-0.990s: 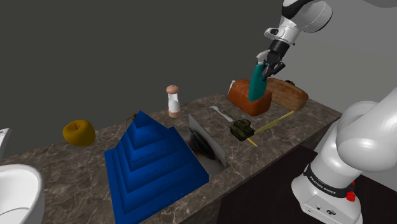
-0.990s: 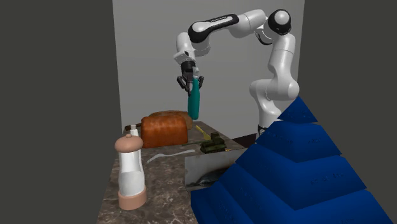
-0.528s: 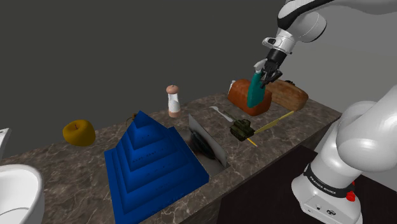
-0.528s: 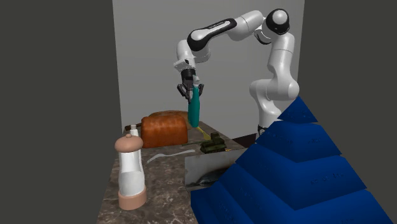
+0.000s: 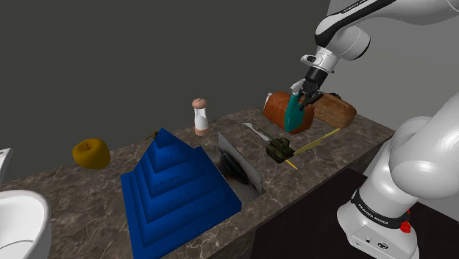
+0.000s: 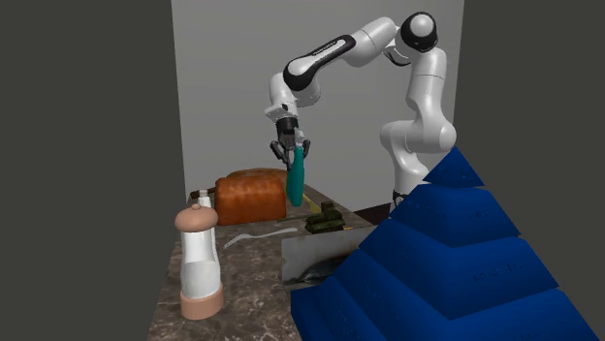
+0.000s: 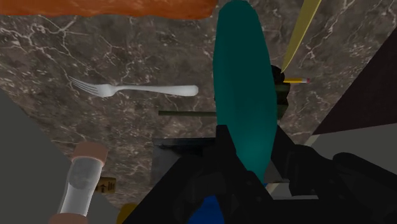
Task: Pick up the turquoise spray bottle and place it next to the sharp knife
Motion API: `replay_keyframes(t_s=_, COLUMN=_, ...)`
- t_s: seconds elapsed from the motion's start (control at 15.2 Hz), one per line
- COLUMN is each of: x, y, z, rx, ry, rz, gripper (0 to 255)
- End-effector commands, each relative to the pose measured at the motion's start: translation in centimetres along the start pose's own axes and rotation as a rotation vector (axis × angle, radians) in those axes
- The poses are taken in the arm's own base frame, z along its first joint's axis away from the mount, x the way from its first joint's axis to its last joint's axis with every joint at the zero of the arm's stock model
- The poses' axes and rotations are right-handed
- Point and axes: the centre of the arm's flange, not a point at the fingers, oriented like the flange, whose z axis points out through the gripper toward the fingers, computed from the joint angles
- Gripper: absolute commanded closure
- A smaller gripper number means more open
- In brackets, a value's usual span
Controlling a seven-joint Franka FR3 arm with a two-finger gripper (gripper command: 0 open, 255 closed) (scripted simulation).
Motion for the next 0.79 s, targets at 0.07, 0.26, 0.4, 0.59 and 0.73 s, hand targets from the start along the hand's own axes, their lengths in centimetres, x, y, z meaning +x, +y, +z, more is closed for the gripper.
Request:
replay_keyframes(t_s=0.07, x=-0.7, y=0.0, z=1.4, rx=-0.001, ry=0.0, rz=0.0, gripper=255)
replay_keyframes(t_s=0.26, x=-1.5, y=0.1, z=2.8, rx=-0.001, ry=0.0, rz=0.0, gripper=255)
replay_keyframes(t_s=0.4, x=-2.0, y=0.1, z=3.7, rx=-0.001, ry=0.0, rz=0.0, gripper=255)
replay_keyframes(t_s=0.59, x=-2.8, y=0.1, z=5.1, rx=-0.001, ry=0.0, rz=0.0, gripper=255)
replay_keyframes(t_s=0.73, x=-3.3, y=0.1, z=5.9, rx=-0.001, ry=0.0, rz=0.0, gripper=255)
